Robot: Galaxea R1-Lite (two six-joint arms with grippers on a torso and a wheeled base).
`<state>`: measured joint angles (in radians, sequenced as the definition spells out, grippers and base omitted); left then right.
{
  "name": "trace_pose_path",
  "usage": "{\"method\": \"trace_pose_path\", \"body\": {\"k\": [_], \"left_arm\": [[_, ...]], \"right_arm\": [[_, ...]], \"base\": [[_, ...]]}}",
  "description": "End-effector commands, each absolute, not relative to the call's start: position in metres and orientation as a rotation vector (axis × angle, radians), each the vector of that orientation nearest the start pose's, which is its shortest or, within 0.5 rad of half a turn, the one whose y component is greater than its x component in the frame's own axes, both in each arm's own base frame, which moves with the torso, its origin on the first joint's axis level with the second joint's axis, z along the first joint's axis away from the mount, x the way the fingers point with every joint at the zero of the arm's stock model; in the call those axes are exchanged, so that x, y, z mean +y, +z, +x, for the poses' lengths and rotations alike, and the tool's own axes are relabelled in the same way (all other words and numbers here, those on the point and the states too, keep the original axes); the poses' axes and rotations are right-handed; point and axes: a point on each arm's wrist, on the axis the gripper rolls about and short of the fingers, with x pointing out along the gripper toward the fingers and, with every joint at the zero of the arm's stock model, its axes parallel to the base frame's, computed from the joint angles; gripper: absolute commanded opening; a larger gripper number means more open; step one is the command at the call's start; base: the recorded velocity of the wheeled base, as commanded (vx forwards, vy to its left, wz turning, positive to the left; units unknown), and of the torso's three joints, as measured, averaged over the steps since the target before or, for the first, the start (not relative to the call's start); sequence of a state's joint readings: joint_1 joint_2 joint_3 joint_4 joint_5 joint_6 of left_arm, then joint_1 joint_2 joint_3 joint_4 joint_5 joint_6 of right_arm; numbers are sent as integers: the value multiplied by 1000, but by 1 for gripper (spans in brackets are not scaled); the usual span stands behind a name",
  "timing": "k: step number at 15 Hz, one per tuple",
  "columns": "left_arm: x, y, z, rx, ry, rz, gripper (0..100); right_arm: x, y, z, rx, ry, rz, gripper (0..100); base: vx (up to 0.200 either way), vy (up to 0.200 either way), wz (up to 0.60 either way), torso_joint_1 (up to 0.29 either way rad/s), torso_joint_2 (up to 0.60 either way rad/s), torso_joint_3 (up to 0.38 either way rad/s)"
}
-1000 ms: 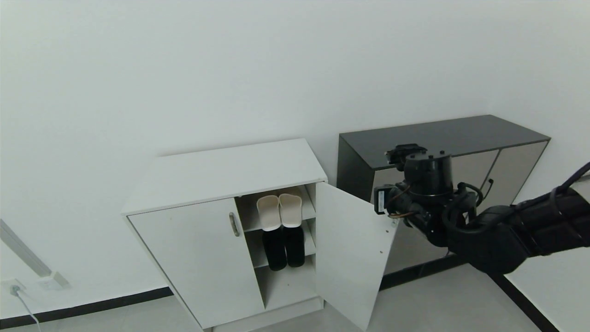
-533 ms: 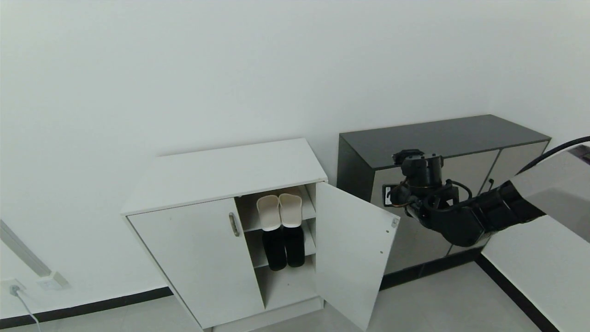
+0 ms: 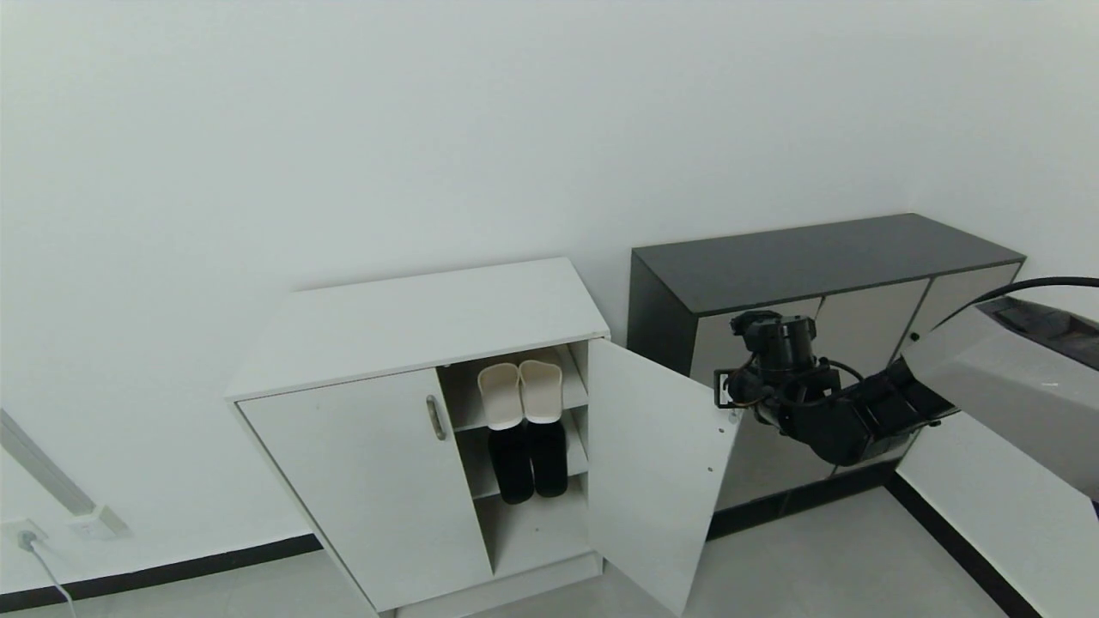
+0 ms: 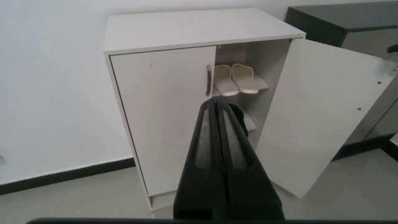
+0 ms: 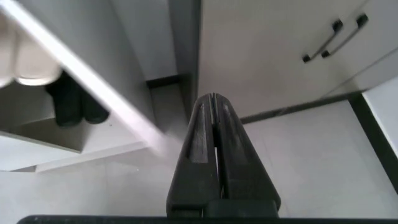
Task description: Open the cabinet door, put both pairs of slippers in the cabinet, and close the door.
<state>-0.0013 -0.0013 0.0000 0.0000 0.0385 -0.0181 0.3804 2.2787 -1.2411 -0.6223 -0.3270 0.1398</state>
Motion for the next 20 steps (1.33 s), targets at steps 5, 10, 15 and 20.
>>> {"method": "trace_pose_path", "body": {"k": [5,10,15,20], "left_arm": [[1,75,-23,0,37,-18,0],[1,76,-23,-2,37,-18,0],[1,75,-23,0,37,-20,0],[1,75,-23,0,37,-20,0]], "right_arm": [[164,65,410,419,50,-13,0],[187,69,388,431,114,-21,0],[236,71,336,469,264,-24,0],[259,89,298,467,403,11,0]], "base": [[0,0,0,0,0,0],[0,0,0,0,0,0],[0,0,0,0,0,0],[0,0,0,0,0,0]]}}
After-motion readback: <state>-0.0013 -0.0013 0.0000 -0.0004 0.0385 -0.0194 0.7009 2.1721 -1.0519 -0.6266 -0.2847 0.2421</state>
